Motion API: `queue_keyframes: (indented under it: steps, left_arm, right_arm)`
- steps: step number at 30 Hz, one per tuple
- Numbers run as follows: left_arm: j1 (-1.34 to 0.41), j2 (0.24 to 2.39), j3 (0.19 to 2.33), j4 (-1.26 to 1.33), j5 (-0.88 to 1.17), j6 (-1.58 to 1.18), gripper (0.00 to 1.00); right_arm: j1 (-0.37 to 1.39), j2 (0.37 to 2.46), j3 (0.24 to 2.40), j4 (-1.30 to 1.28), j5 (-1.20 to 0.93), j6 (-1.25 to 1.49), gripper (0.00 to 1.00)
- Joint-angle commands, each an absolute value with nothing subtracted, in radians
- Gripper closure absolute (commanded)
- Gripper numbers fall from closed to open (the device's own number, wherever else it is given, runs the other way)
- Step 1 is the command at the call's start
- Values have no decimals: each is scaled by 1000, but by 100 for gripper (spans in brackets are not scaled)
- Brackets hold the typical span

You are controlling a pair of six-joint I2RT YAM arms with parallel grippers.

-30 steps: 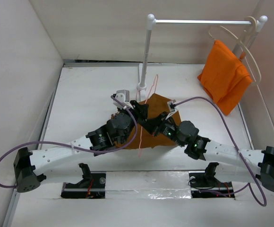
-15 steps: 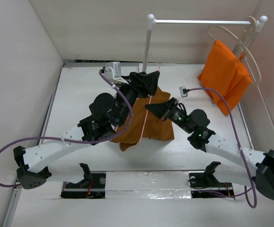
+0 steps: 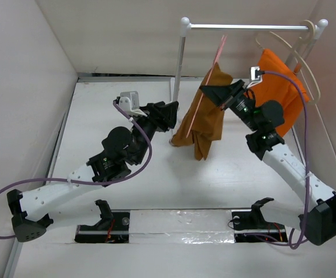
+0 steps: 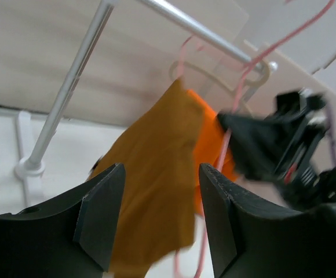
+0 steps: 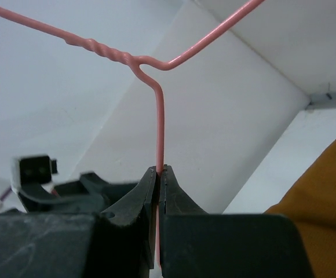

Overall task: Place the trousers on the hanger
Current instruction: Place the hanger at the clothesline.

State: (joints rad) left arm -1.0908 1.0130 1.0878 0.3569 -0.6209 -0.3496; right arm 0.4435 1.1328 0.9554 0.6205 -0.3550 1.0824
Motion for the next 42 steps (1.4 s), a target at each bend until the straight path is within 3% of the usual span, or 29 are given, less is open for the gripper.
queue_keyframes:
  steps: [1, 11, 27, 42]
  left_arm:
    - [-1086, 954, 999, 377, -647, -371, 50]
    - [-1086, 796, 812, 325, -627, -457, 50]
    - [-1086, 813, 687, 284, -611, -531, 49]
    - [-1086, 845, 664, 325, -607, -526, 47]
  right_arm:
    - [373, 1153, 1104, 710, -416, 1051, 100]
    - [244, 1383, 1302, 690, -526, 1072, 100]
    - [104, 1623, 1528, 604, -592, 1074, 100]
    - [63, 1695, 1405, 719, -647, 1043, 99]
